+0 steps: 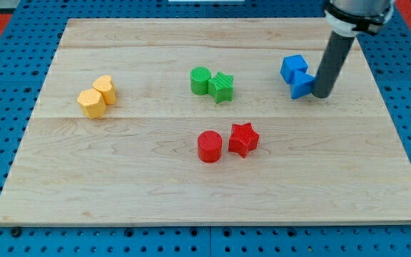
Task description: Move the yellow hexagon below the blue triangle
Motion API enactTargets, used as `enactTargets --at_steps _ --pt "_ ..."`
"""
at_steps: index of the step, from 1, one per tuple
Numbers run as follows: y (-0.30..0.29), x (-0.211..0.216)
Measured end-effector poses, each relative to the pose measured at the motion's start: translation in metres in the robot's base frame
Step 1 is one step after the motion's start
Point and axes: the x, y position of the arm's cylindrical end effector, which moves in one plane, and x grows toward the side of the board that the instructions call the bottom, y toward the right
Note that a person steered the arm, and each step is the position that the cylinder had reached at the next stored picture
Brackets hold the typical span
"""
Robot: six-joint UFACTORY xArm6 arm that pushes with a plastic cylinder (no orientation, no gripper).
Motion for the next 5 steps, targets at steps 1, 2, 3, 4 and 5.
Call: enactTargets --at_steps 1,2,3,4,5 --pt "-0.002 -0.009" --pt "-0.011 -0.011" --pt "-0.008 -0.007" --pt "0.001 0.000" --pt "-0.016 0.027"
